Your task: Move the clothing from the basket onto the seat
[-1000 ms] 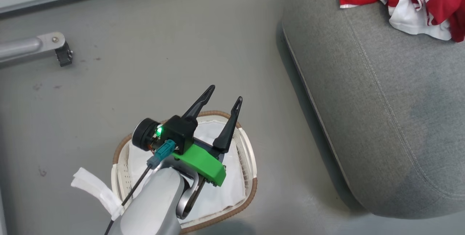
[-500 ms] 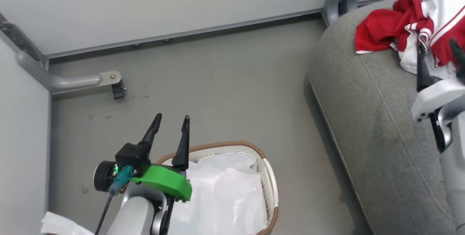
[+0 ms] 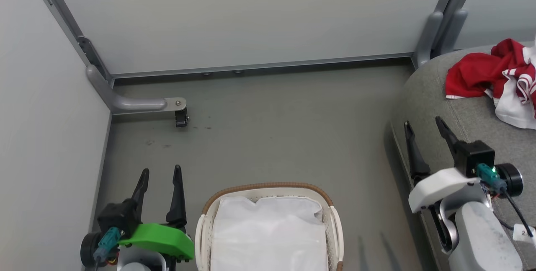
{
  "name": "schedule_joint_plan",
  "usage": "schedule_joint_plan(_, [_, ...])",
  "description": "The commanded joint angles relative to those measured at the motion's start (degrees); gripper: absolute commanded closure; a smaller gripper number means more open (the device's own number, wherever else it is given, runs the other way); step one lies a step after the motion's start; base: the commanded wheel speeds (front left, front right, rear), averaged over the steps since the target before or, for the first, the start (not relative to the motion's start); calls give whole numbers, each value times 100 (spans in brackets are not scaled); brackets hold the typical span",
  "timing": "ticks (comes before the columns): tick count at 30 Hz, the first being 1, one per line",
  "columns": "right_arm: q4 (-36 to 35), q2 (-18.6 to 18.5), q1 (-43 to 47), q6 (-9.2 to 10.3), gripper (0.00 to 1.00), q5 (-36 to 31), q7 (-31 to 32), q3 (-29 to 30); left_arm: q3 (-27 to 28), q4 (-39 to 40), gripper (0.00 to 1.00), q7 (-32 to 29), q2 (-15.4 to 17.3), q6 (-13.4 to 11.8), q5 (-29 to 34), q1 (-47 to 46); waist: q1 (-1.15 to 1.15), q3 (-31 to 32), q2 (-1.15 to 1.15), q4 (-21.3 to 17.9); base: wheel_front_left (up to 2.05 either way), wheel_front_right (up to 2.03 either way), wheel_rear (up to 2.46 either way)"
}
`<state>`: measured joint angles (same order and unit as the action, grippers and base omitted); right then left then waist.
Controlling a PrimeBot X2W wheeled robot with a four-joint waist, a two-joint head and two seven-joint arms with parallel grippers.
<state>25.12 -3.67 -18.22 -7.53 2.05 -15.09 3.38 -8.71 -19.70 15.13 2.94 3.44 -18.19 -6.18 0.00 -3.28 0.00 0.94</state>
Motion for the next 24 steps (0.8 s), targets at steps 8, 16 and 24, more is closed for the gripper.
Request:
schedule_joint_plan(8, [-621,63,969,8,0,404,-10,-331,14,135,0,2,-3,-44,-61,562,0,249,0,75,0,0,0])
schedule_joint_plan(16, [-792,66,1411,8,0,679,-10,-619,-46,187,0,2,-1,-96,-153,734,0,321,0,11,0,0,0])
schedule_joint_plan(24, [-783,68,1374,8,0,726,-10,-595,-23,134,0,2,-1,-107,-123,694,0,316,0,10,0,0,0])
